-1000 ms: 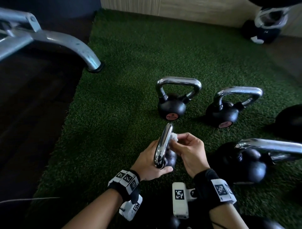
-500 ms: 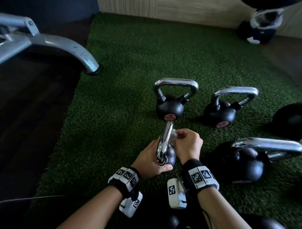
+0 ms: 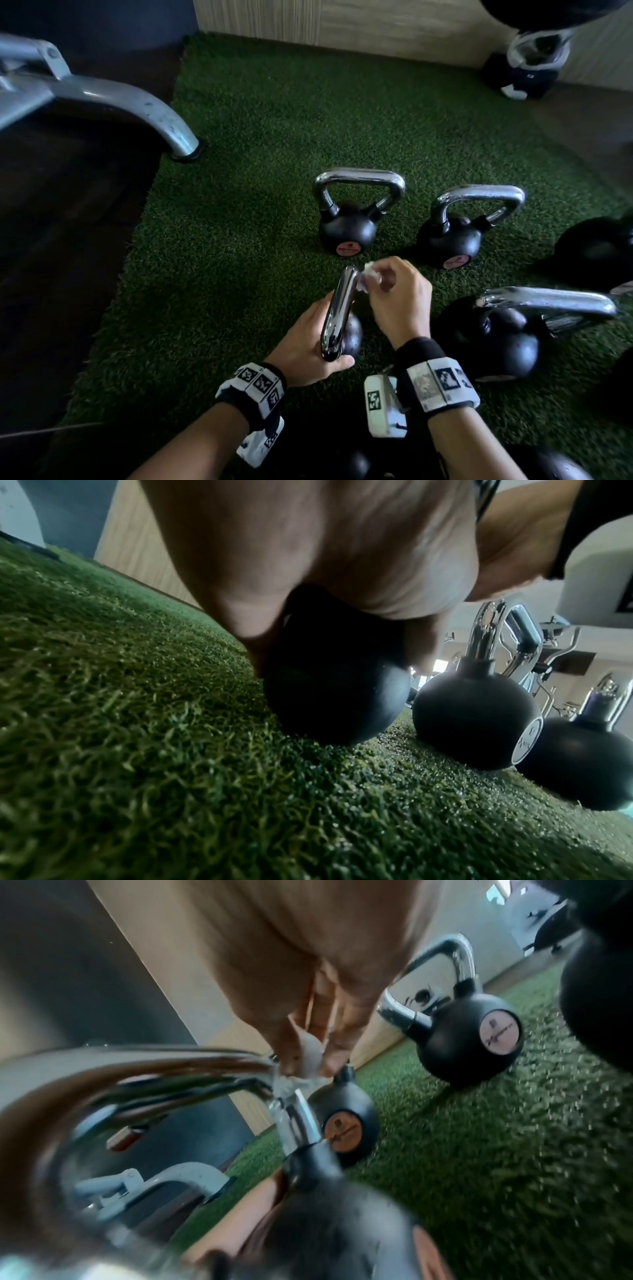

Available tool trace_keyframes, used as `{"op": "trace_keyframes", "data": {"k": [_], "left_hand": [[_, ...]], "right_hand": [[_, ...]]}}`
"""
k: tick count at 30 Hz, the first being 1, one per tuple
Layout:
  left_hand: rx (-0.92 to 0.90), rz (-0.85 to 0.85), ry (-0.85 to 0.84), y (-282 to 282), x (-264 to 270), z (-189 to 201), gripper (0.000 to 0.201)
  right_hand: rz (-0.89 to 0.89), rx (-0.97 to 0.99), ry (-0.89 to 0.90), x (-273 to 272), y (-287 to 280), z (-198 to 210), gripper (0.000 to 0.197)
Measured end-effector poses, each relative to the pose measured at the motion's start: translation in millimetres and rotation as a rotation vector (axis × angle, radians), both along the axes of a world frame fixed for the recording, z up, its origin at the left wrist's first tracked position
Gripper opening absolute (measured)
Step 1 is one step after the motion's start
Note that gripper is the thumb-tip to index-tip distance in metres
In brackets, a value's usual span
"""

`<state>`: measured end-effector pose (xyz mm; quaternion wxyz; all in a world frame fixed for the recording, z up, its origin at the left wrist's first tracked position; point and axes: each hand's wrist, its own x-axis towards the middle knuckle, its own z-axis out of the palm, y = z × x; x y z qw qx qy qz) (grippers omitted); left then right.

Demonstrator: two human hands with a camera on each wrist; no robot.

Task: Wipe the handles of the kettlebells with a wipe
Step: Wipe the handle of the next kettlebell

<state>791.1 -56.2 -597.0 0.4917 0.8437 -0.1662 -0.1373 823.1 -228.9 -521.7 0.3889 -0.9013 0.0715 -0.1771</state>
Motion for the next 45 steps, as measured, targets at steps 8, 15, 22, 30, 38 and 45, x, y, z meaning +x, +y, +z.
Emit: {"op": "trace_keyframes", "data": {"k": [8,15,22,30,38,45], "left_hand": [[0.096,-0.093,0.057,8.2,7.5,-0.7,0.122],[0.073,0.122,-0.027,10.7,-11.0,-20.0,0.122],[-0.307,0.079,0.275,10.3,14.1,-30.9,0.067],[-0.208,0.140,0.312,1.8,21.7,-28.9,0.044],[0.301,-0.312,0.280,46.9,64.3,0.7,0.063],[-0.058,0.371,0.138,24.8,178.4,31.9,0.098]], "right_hand": [[0.601,-0.200,0.069,30.4,-18.2,14.5,0.045],[0.438,-0.206,0.034,0.1,-34.3,16.2,0.042],[0.129,-0.298,0.095,-34.4,-34.1,18.6,0.024],[0.067,-0.236,0.113,-37.4,-37.5,14.1,0.026],[0.224,-0.164,0.328,-34.3,-59.9,49.9,0.047],[0.106,0.053,0.194,36.8,-62.9,88.7,0.052]]}}
